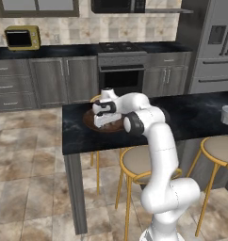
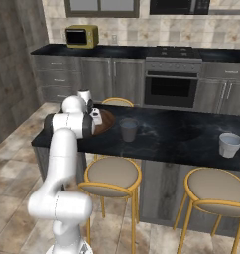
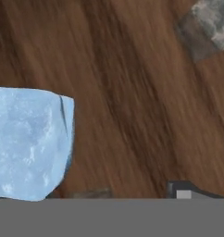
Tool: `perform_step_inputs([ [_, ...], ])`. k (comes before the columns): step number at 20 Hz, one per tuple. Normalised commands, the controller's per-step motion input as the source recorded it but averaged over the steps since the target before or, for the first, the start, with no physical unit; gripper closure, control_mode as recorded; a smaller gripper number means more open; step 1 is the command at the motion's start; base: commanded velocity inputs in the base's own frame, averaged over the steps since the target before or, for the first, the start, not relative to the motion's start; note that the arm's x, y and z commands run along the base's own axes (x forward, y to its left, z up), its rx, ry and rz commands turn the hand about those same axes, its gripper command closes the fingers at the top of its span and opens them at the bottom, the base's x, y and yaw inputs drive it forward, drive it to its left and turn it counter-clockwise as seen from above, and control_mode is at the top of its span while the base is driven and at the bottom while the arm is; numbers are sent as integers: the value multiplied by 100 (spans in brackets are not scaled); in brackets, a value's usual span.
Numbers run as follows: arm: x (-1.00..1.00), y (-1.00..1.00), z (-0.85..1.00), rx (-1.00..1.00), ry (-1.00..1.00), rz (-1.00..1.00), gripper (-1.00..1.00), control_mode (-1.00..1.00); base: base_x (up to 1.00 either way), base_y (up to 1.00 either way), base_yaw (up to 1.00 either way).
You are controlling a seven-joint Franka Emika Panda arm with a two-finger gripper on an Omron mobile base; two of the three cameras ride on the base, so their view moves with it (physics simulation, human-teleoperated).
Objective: There are four ice cubes in the ice bowl. Place two ice cubes in each glass of water.
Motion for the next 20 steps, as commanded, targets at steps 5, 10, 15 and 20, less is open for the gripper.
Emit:
perform_step_inputs([
  [5,0,1,-10,0,0,0,100,-100,0,0,0],
  [10,-15,0,0,0,0,0,100,-100,0,0,0],
  [15,-55,-3,62,2,-12,-5,100,-100,0,0,0],
  [20,-86,-54,97,4,-19,-14,100,-100,0,0,0],
])
